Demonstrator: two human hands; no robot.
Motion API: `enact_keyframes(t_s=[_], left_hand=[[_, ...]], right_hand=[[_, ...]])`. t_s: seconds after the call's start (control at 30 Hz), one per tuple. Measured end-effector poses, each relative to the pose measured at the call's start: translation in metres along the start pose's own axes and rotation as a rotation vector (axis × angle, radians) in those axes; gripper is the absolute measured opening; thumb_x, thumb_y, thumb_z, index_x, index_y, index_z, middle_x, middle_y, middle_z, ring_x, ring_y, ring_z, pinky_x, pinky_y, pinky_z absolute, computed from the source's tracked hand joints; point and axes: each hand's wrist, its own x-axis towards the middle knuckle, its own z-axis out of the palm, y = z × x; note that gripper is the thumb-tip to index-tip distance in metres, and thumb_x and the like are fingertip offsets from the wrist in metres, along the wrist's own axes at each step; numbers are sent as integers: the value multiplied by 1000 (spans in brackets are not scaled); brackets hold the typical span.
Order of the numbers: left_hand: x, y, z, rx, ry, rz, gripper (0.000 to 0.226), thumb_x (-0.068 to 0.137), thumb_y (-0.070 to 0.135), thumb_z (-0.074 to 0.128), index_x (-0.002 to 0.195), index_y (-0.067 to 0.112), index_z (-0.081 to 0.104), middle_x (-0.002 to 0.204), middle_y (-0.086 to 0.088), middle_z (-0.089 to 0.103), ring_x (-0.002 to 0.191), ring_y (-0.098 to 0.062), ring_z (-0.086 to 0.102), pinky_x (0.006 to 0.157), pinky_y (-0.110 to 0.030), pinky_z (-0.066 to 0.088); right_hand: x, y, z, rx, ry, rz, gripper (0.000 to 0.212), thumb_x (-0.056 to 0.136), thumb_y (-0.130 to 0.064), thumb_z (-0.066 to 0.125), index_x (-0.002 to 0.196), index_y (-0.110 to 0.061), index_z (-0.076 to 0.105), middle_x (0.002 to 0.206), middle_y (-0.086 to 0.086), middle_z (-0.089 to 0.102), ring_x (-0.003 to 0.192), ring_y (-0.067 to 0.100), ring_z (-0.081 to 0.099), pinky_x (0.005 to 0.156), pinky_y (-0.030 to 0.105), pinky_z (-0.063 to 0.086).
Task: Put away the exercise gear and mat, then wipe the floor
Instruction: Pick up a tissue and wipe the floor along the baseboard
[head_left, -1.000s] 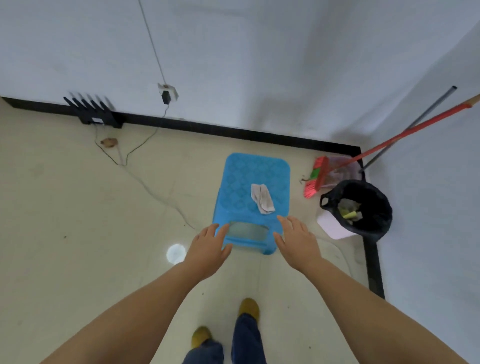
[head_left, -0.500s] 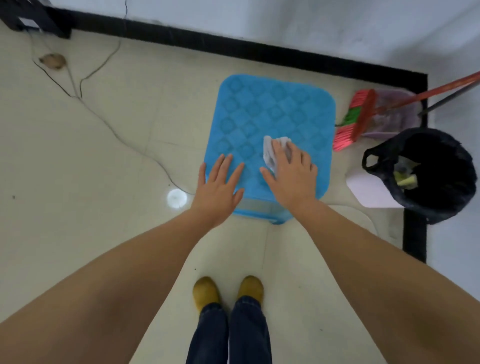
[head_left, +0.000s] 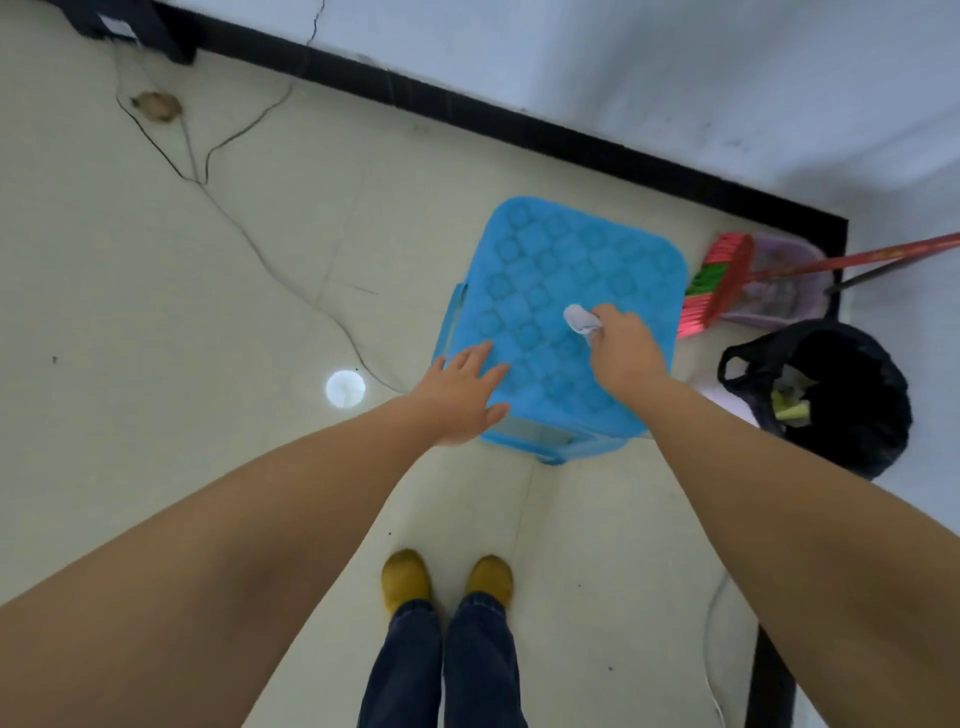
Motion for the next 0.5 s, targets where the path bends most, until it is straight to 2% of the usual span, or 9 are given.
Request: enact_keyframes(t_s=[0.17,0.3,0.43,0.5], left_hand=[[-65,-31,-40,-177,208,-135,53,100,40,35,147,17,26,155,-11,18,140,-27,24,111,-41,25],[-124,-55,-63,-207,403,-264,48,99,34,38,143,14,34,142,-11,40,128,-29,41,98,-41,37],[-193,-69,-77,-246,574,-434,42,99,31,38,137,12,42,133,-11,48,117,-30,48,88,-40,41],[-231,-74,-77,-266,622,-522,41,100,31,37,136,12,42,132,-10,48,116,-29,49,88,-40,42]], right_hand=[[-27,-60,-34,-2,-50,-136,21,96,-11,41,113,-3,51,107,24,55,97,41,54,70,38,37],[-49,-125,-60,-23,-31,-263,24,98,-15,39,117,-9,52,111,19,54,100,37,53,72,37,39],[-85,-184,-75,-86,-17,-449,27,98,-14,36,121,-14,51,114,15,51,105,33,50,80,41,44],[-104,-210,-79,-142,-14,-570,28,98,-13,37,121,-13,51,113,14,51,105,33,50,76,38,43]])
